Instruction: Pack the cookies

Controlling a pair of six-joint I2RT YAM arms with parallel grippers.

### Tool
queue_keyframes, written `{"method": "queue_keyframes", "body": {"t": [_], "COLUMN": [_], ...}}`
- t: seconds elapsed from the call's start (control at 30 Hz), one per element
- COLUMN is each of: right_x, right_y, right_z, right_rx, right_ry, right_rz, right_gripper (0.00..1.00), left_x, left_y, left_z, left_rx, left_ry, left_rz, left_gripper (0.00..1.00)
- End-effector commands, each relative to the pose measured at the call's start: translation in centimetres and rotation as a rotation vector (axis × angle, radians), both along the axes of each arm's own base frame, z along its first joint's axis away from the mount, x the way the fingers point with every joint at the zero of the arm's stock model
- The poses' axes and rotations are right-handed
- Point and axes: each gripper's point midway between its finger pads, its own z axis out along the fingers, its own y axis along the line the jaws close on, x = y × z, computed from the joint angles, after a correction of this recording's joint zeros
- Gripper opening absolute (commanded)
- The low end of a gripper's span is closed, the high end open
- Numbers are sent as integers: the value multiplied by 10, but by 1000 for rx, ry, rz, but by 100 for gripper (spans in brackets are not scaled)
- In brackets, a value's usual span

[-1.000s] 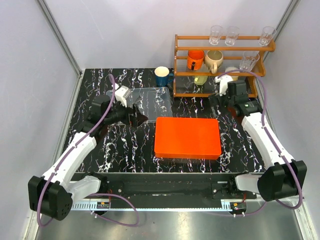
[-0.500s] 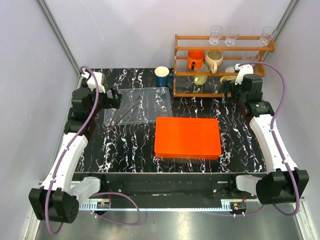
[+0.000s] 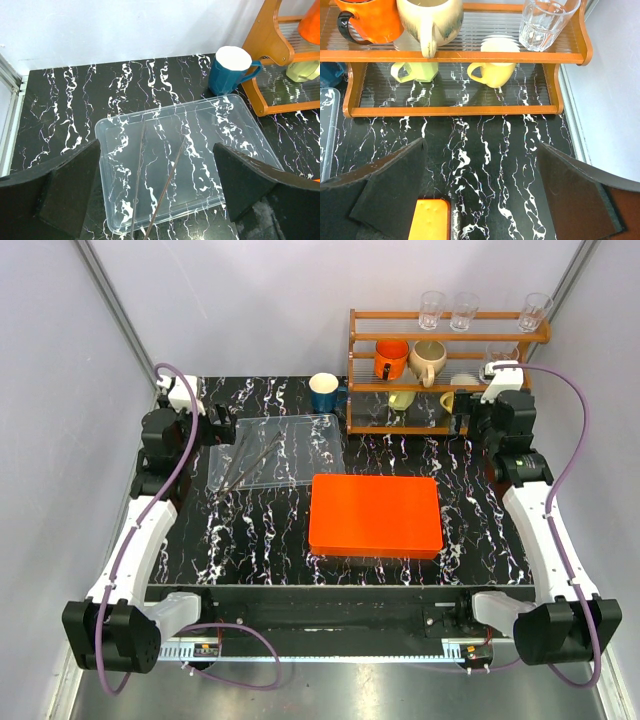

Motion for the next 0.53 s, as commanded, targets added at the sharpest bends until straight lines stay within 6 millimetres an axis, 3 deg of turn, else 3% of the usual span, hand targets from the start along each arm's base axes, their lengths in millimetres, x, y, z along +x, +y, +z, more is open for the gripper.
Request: {"method": "queue_keyframes", "body": {"t": [0.0, 0.5], "right_x": [-3, -3], "right_y": [-7, -6], "right_z": [29, 38], "right_rx": [2, -2], "right_ry": [-115, -133], "right_rz": [-37, -30], "right_gripper": [100, 100], "left_x": [7, -5], "left_y": [2, -1], "left_z": [49, 62], "left_rx": [-13, -30], "left_ry": [-147, -175], "left_rz": [10, -11], "left_gripper": [99, 99]}}
